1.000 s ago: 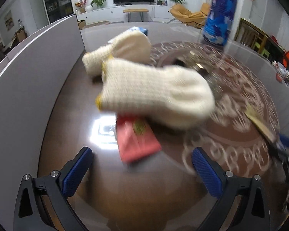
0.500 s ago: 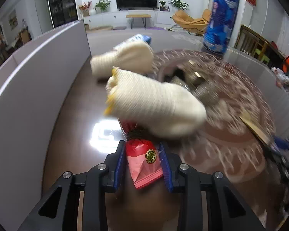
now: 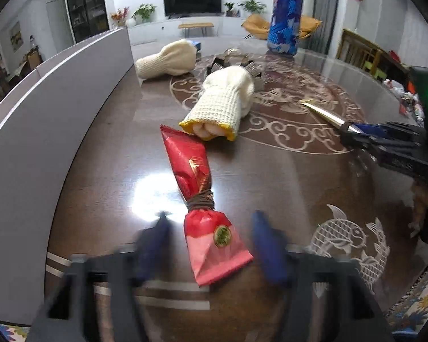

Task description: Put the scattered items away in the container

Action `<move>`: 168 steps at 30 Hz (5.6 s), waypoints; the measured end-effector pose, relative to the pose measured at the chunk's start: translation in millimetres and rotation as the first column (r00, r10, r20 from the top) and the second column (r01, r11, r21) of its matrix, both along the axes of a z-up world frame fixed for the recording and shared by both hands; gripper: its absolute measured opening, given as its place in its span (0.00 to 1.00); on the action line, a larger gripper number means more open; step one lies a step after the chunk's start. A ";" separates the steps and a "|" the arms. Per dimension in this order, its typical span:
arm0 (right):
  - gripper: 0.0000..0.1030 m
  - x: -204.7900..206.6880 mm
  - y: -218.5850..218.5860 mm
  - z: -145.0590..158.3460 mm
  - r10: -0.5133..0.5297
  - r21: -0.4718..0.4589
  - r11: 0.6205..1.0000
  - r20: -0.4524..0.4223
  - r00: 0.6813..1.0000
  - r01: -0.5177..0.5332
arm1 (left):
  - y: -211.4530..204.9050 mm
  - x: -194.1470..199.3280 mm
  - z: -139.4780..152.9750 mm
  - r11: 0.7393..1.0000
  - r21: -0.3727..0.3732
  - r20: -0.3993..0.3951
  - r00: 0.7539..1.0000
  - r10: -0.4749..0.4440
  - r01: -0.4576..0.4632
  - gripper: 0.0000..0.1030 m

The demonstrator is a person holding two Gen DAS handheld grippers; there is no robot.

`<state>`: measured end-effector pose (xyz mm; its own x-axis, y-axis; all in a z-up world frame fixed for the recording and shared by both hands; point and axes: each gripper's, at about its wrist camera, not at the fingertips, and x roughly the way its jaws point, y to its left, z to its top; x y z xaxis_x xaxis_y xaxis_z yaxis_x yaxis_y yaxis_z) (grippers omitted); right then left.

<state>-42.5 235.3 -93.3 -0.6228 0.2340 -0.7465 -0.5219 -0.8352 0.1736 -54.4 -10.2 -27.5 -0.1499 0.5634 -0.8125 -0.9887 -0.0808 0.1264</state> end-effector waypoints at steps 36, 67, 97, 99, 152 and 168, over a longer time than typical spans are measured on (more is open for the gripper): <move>0.95 1.5 -23.0 -4.9 0.039 0.003 0.999 0.065 0.997 -0.039 | 8.4 -9.1 -4.3 0.995 0.060 -0.001 0.997 0.077 -0.077 1.00; 1.00 0.6 -23.1 -5.8 0.062 -0.001 0.998 0.072 0.996 -0.062 | 7.5 -9.3 -4.0 0.995 0.060 -0.001 0.997 0.079 -0.079 1.00; 1.00 0.2 -23.3 -6.2 0.089 -0.003 0.996 0.074 0.993 -0.089 | 7.5 -8.8 -4.6 0.995 0.061 0.001 0.997 0.083 -0.083 1.00; 1.00 0.3 -23.3 -6.4 0.090 -0.004 0.996 0.074 0.993 -0.090 | 7.5 -8.8 -4.5 0.995 0.061 0.001 0.996 0.084 -0.084 1.00; 0.27 -63.0 22.4 31.3 0.334 -0.336 0.919 0.394 0.856 -0.204 | 20.5 -16.2 36.6 0.988 -0.150 0.066 0.997 -0.032 0.042 0.22; 0.27 -66.4 13.1 124.2 0.335 -0.238 0.933 0.286 0.898 -0.272 | -18.5 -42.3 104.1 0.999 -0.006 0.108 0.993 -0.048 0.049 0.15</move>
